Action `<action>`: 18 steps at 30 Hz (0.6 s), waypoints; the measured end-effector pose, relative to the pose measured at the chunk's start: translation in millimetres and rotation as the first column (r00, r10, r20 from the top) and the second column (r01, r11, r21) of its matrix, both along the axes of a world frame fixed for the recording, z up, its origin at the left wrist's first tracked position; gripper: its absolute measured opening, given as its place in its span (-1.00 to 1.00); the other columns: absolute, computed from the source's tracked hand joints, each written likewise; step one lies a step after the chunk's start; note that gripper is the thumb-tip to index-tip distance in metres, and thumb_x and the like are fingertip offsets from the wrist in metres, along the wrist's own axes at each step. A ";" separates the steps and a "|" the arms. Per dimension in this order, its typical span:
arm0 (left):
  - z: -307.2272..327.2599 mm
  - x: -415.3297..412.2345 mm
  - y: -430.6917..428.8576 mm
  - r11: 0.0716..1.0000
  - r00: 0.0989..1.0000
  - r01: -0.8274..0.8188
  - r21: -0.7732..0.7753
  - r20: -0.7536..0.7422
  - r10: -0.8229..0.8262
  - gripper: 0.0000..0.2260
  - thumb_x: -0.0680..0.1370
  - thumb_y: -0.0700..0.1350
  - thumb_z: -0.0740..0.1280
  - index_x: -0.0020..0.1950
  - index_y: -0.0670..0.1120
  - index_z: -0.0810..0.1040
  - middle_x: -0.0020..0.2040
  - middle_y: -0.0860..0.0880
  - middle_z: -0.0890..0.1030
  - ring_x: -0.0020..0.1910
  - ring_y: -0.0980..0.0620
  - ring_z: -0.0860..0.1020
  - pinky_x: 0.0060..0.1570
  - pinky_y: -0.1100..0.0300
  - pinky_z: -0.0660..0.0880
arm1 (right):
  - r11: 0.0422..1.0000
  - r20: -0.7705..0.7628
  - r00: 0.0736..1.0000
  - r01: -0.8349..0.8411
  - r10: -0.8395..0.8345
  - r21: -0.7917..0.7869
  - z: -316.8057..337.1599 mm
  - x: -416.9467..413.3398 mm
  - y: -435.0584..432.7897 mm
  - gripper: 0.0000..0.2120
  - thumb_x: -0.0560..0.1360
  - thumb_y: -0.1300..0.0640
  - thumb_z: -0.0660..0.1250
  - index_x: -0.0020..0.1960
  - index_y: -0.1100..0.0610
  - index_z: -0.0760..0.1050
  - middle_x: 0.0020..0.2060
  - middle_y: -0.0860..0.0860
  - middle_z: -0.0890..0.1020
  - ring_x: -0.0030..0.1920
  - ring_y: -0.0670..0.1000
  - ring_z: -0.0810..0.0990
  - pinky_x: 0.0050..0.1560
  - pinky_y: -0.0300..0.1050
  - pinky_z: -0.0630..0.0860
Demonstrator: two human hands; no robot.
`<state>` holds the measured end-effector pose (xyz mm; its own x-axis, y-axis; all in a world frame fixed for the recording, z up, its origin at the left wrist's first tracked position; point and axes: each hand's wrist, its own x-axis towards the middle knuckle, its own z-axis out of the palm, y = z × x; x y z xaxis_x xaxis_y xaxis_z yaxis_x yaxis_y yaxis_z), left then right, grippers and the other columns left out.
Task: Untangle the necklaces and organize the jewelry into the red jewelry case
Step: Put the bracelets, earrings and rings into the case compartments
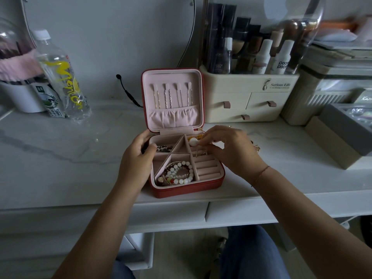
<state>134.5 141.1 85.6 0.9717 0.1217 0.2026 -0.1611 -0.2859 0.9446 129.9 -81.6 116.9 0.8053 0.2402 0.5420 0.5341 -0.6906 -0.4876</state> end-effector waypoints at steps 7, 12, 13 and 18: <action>-1.6 1.0 0.5 1.000 1.000 0.003 -0.003 -0.001 -0.003 -0.64 0.58 -0.24 0.23 0.30 0.09 0.50 0.13 0.15 0.60 0.16 0.18 0.53 0.20 0.22 0.41 | 0.998 0.003 1.000 0.004 -0.004 -0.058 -0.7 0.3 -6.4 -0.93 0.40 0.20 0.47 -0.12 0.13 0.67 -0.13 -0.06 0.58 -0.25 -0.19 0.51 -0.17 -0.43 0.43; -2.0 1.6 0.8 1.000 1.000 0.003 -0.003 -0.008 -0.003 -0.64 0.58 -0.24 0.23 0.29 0.13 0.49 0.12 0.18 0.60 0.16 0.20 0.53 0.20 0.21 0.41 | 0.997 0.006 0.999 0.032 -0.031 -0.073 2.1 -1.1 -6.8 -0.90 0.42 0.16 0.46 -0.07 0.08 0.68 -0.15 -0.08 0.52 -0.23 -0.12 0.48 -0.22 -0.33 0.42; -2.2 1.7 0.7 1.000 1.000 0.002 -0.007 -0.009 -0.002 -0.64 0.58 -0.24 0.23 0.26 0.16 0.49 0.10 0.20 0.60 0.15 0.21 0.53 0.20 0.21 0.41 | 0.997 0.006 1.000 0.027 -0.027 -0.067 2.7 -1.1 -4.9 -0.90 0.42 0.17 0.45 -0.06 0.08 0.68 -0.16 -0.07 0.52 -0.24 -0.12 0.45 -0.22 -0.36 0.40; -0.9 1.0 0.1 1.000 1.000 0.002 -0.002 -0.008 -0.002 -0.66 0.59 -0.23 0.23 0.24 0.16 0.48 0.06 0.25 0.57 0.11 0.24 0.53 0.12 0.28 0.41 | 0.995 -0.036 0.999 0.003 -0.007 -0.101 4.2 5.3 4.6 -0.89 0.42 0.13 0.45 -0.07 0.09 0.69 -0.20 -0.02 0.52 -0.29 -0.16 0.38 -0.23 -0.44 0.33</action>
